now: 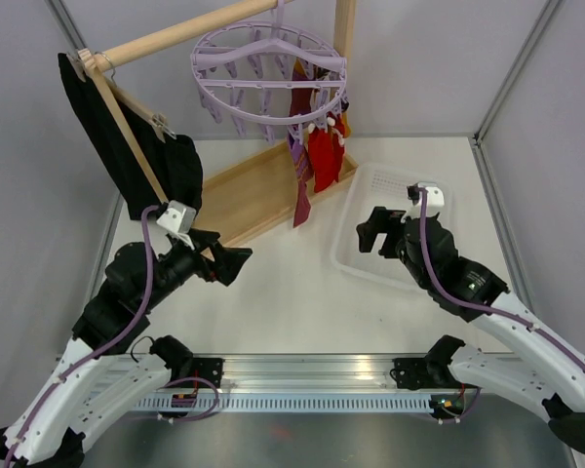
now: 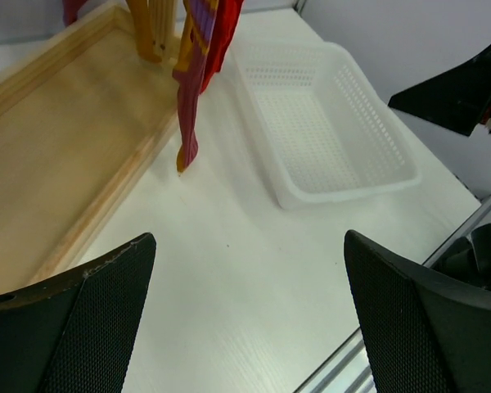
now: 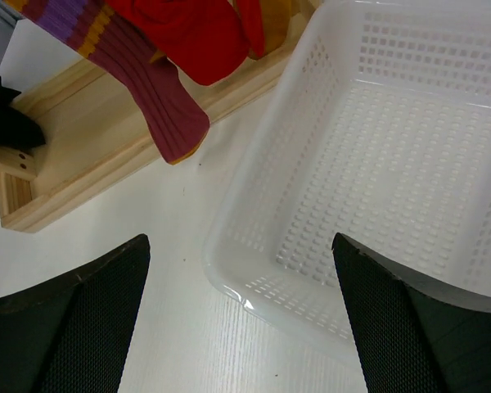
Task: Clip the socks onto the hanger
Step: Reset both arms
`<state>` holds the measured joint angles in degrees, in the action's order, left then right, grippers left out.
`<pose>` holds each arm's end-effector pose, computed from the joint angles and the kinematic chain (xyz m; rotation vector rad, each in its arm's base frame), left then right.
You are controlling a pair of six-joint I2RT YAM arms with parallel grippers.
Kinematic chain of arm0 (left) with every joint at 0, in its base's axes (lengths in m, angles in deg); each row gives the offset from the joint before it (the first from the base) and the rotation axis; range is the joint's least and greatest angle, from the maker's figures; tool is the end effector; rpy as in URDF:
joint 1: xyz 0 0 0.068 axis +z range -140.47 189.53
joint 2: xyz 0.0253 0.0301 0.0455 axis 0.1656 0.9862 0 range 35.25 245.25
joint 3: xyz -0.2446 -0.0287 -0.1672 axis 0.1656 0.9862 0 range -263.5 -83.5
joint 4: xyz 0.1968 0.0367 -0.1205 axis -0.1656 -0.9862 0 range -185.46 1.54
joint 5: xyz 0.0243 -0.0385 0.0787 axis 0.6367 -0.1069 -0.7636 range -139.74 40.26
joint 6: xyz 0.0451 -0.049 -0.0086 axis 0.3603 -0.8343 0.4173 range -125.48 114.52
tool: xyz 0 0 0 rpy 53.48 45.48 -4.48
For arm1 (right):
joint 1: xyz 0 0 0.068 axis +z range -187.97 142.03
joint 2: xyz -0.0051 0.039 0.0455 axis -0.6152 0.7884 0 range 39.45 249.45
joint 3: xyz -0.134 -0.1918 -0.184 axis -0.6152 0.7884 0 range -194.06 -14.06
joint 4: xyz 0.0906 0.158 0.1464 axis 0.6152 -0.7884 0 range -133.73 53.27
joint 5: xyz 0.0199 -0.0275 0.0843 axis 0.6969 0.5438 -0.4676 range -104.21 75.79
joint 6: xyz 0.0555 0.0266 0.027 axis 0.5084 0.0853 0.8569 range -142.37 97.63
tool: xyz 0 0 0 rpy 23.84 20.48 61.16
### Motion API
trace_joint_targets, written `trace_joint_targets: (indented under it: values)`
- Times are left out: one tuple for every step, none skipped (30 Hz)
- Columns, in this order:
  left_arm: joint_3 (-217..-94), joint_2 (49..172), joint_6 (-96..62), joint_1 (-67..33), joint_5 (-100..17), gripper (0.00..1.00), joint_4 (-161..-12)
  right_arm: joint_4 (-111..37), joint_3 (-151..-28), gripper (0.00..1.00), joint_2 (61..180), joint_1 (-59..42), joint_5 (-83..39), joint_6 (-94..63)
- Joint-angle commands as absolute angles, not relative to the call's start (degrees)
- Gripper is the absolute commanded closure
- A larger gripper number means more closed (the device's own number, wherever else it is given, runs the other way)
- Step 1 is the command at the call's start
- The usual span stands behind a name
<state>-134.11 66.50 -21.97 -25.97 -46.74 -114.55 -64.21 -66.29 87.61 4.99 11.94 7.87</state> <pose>0.0650 -0.0499 0.3767 0.3275 1.7096 -0.7191 0.1253 0.0843 0.3558 0.0790 1.9545 0.3966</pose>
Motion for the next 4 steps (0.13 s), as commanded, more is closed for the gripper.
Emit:
trace_joint_targets:
  values:
    - [-136.4, 66.6, -23.4, -26.2, -48.1, 0.00, -119.1, -63.6, -67.4, 0.02, 86.5, 5.0, 14.4, 7.9]
    - [-136.7, 66.6, -23.2, -26.2, -48.3, 0.00, -119.4, -63.4, -67.3, 0.02, 86.1, 5.0, 14.4, 7.8]
    - [-137.0, 66.6, -23.1, -26.2, -48.4, 0.00, -119.9, -62.7, -67.1, 0.02, 85.8, 5.0, 14.5, 7.8]
    - [-137.7, 66.6, -23.0, -26.2, -48.4, 0.00, -120.4, -62.3, -67.1, 0.02, 85.8, 5.0, 14.8, 7.8]
